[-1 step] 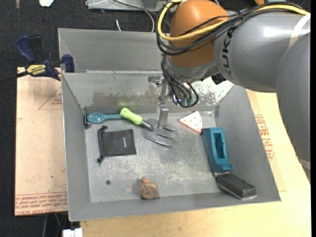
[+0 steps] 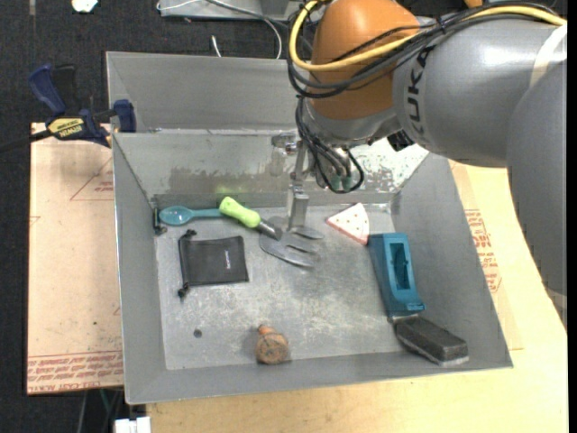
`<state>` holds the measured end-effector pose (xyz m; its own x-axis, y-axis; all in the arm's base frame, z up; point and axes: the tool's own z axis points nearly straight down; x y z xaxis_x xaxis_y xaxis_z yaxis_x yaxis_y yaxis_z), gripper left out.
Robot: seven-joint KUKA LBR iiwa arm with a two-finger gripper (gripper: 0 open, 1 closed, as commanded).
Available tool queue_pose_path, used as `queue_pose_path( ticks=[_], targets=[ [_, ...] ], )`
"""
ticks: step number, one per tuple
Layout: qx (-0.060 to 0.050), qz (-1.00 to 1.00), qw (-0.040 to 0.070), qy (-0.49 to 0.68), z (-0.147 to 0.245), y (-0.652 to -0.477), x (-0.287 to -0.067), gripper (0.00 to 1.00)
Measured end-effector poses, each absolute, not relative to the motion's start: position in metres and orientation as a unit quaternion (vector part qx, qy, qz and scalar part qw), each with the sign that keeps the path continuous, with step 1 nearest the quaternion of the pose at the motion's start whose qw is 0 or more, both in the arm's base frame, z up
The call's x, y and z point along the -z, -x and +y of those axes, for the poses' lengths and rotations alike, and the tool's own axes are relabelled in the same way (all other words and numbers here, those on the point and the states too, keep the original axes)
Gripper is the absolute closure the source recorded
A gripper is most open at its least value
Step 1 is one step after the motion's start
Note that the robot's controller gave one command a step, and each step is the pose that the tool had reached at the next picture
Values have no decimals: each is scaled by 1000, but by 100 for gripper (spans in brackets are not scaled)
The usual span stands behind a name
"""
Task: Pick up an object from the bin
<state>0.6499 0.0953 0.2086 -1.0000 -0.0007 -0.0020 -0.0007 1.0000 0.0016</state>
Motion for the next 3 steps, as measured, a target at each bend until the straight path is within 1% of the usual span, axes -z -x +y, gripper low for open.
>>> queue_pose_path(
  ticks=[1, 2, 3],
  targets=[
    [-1, 999, 3, 53, 130, -635, -126, 0],
    [-1, 997, 5, 75, 149, -625, -140, 0],
    [-1, 989, -1, 149, 175, -611, -100, 0]
  ],
)
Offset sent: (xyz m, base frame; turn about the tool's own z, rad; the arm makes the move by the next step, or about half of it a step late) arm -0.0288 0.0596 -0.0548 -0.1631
